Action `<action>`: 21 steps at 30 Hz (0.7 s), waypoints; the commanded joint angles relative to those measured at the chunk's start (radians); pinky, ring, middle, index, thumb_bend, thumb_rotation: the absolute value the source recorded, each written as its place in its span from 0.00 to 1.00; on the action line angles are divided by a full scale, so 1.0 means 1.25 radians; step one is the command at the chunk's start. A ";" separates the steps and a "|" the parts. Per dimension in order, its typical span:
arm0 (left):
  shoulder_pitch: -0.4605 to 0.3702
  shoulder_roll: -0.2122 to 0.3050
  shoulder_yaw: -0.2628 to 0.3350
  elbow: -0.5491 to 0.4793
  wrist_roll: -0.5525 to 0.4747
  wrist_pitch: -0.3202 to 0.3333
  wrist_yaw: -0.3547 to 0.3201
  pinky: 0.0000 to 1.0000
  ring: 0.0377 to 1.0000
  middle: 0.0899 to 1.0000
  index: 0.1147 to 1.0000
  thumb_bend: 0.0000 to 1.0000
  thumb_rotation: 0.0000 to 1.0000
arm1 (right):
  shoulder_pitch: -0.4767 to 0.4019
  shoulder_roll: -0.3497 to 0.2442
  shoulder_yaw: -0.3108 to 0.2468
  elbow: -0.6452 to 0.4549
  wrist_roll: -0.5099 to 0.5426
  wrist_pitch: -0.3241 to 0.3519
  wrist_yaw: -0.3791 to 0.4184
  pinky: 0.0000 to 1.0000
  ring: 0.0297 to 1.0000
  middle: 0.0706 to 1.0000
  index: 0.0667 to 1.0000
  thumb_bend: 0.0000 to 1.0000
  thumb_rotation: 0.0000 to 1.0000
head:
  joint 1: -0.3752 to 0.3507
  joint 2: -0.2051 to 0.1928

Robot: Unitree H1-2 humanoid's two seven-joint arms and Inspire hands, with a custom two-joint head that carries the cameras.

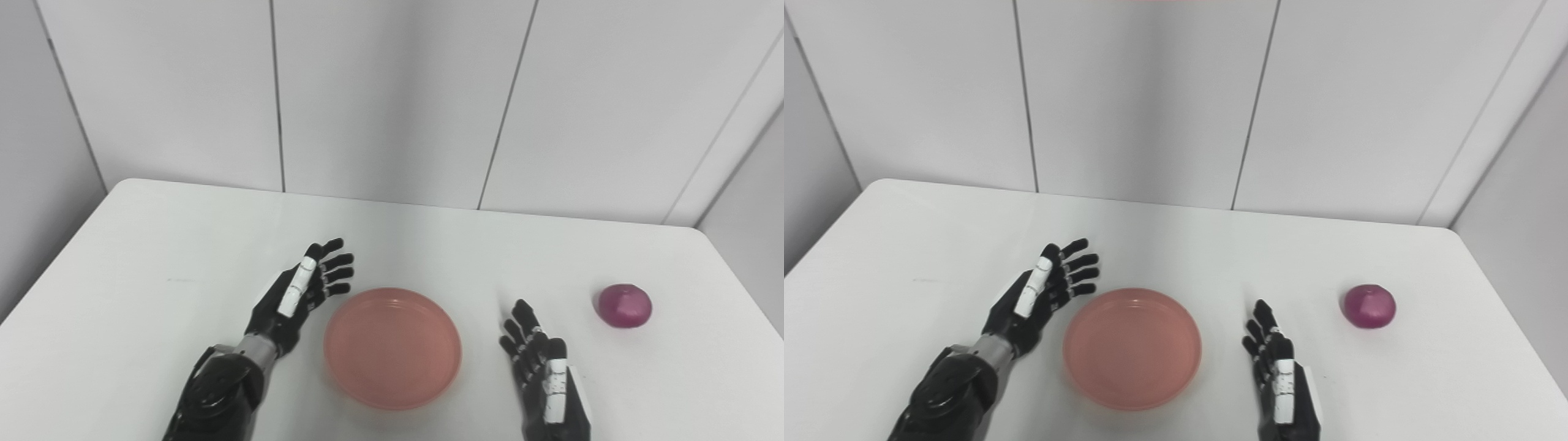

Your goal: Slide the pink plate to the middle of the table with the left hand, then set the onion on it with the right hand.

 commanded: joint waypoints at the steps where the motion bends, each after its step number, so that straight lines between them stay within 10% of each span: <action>1: -0.009 0.011 -0.011 0.008 0.026 -0.052 -0.008 0.79 0.81 0.81 0.82 0.89 0.87 | 0.015 0.014 0.007 0.033 0.000 0.011 -0.001 0.95 0.97 0.97 0.94 0.89 1.00 | 0.000 -0.001; 21: -0.010 0.029 -0.072 0.057 0.104 -0.125 -0.016 0.80 0.81 0.81 0.83 0.86 0.86 | 0.004 0.027 0.006 -0.057 -0.092 -0.013 -0.054 0.93 0.93 0.90 0.89 0.93 0.97 | -0.110 -0.030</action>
